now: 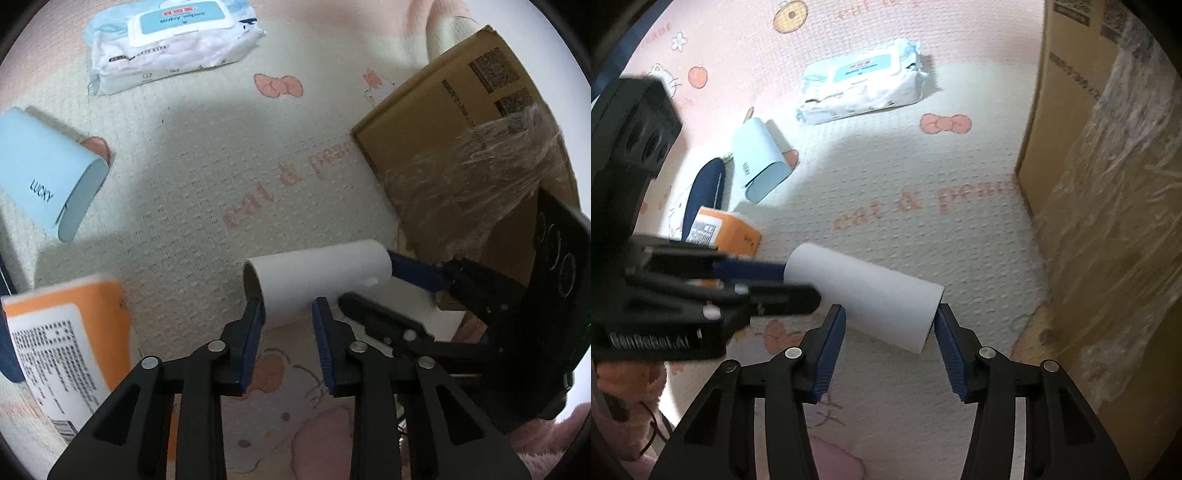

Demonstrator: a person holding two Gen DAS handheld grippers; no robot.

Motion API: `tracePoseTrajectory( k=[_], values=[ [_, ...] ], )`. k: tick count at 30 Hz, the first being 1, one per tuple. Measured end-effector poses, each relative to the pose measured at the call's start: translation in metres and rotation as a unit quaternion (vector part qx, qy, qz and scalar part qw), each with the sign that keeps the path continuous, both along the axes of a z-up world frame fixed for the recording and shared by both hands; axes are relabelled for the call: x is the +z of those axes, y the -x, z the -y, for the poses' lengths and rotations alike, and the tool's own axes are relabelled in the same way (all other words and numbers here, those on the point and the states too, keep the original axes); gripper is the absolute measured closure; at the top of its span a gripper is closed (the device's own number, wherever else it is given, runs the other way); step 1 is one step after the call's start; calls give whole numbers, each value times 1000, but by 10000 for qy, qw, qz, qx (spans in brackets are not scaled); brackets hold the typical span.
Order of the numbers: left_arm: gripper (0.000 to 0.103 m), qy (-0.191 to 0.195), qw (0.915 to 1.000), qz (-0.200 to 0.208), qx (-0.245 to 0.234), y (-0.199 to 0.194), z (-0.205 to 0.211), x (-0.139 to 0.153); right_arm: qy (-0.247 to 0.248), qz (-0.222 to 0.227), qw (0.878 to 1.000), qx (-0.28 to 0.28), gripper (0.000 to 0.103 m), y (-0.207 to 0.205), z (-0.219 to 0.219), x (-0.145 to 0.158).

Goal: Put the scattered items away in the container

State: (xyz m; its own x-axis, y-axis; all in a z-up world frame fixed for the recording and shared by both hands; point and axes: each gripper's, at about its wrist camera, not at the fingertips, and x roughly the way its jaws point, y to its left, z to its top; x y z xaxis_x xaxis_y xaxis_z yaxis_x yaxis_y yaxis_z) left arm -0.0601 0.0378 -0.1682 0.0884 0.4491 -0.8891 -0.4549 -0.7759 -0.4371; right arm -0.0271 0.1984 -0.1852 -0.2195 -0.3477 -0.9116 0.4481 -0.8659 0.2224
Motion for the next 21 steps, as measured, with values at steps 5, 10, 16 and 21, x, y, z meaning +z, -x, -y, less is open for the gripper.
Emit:
tracePoseTrajectory(
  k=[5, 10, 16, 21],
  values=[
    [72, -47, 9999, 78, 95, 0, 1, -2, -21, 61, 10000, -29, 56, -1, -2, -1],
    [72, -170, 9996, 154, 173, -1, 0, -5, -69, 245, 9994, -243, 56, 1, -8, -4],
    [72, -237, 9994, 160, 201, -4, -2, -7, 131, 323, 9982, -490, 56, 4, -23, -4],
    [73, -197, 9994, 116, 270, -7, -3, -6, 298, 99, 9989, -360, 57, 3, -19, -4]
  ],
)
